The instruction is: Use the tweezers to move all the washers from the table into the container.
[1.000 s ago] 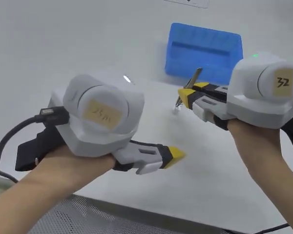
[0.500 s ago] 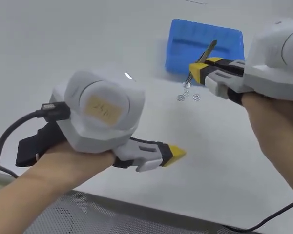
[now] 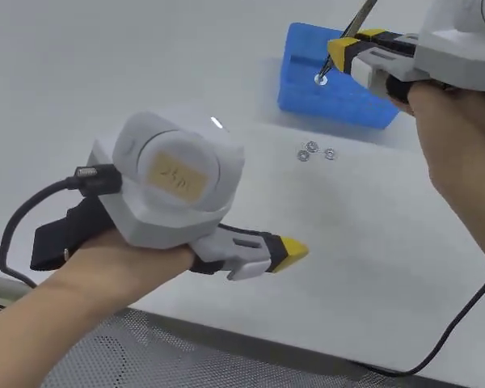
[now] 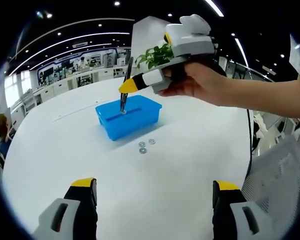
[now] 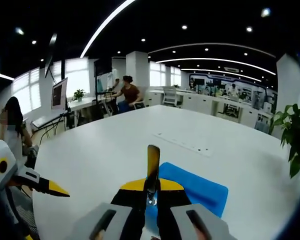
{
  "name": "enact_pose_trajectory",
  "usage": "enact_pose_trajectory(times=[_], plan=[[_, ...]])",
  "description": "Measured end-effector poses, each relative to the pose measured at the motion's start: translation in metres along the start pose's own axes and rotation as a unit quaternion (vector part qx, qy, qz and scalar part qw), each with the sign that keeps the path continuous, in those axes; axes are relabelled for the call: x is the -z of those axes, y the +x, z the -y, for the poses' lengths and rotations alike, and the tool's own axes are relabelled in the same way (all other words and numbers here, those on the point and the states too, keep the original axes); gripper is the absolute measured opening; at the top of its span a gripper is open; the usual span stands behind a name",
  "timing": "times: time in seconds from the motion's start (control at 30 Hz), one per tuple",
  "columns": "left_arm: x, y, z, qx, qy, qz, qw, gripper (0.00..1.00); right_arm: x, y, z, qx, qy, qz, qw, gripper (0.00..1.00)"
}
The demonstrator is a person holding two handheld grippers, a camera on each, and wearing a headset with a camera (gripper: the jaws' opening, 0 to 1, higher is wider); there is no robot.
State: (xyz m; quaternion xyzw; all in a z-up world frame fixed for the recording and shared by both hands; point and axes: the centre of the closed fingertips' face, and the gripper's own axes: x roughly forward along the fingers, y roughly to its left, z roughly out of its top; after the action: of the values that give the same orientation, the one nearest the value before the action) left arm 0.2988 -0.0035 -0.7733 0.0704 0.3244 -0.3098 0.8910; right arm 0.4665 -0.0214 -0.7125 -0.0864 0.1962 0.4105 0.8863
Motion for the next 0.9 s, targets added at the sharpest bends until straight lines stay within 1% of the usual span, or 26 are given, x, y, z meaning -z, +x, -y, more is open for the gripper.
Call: enact_pose_trajectory(times=[0.03, 0.1, 0.2, 0.3, 0.37, 0.5, 0.6, 0.9], plan=[[0.0, 0.0, 0.0, 0.0, 0.0, 0.0, 1.0, 0.99, 0.002, 0.003, 0.002, 0.003, -0.001, -0.001, 1.0, 0.03], [-0.001, -0.001, -0.001, -0.001, 0.001, 0.001, 1.0, 0.99, 0.005, 0.01, 0.01, 0.009, 0.004, -0.003, 0.9999, 0.03], [-0.001, -0.001, 0.0, 0.001, 0.007, -0.004, 1.0, 0.99, 0.011, 0.014, 0.012, 0.01, 0.008, -0.008, 0.9999, 0.03], [0.0, -0.002, -0.001, -0.002, 0.018, -0.009, 0.9998, 0.99, 0.017, 0.02, 0.012, 0.011, 0.014, -0.013, 0.9998, 0.03], [0.001, -0.001, -0.002, -0.001, 0.019, -0.012, 0.9998, 0.99, 0.024, 0.025, 0.012, 0.011, 0.012, -0.022, 0.9996, 0.03], [0.001, -0.001, -0.003, -0.002, 0.018, -0.013, 0.9997, 0.99, 0.031, 0.029, 0.013, 0.011, 0.008, -0.03, 0.9994, 0.03], [0.002, -0.001, -0.002, 0.0, 0.021, -0.015, 0.9997, 0.99, 0.04, 0.033, 0.016, 0.012, 0.009, -0.043, 0.999, 0.03], [0.002, 0.0, -0.003, 0.0, 0.022, -0.015, 0.9996, 0.99, 0.048, 0.034, 0.016, 0.013, 0.01, -0.054, 0.9984, 0.03]])
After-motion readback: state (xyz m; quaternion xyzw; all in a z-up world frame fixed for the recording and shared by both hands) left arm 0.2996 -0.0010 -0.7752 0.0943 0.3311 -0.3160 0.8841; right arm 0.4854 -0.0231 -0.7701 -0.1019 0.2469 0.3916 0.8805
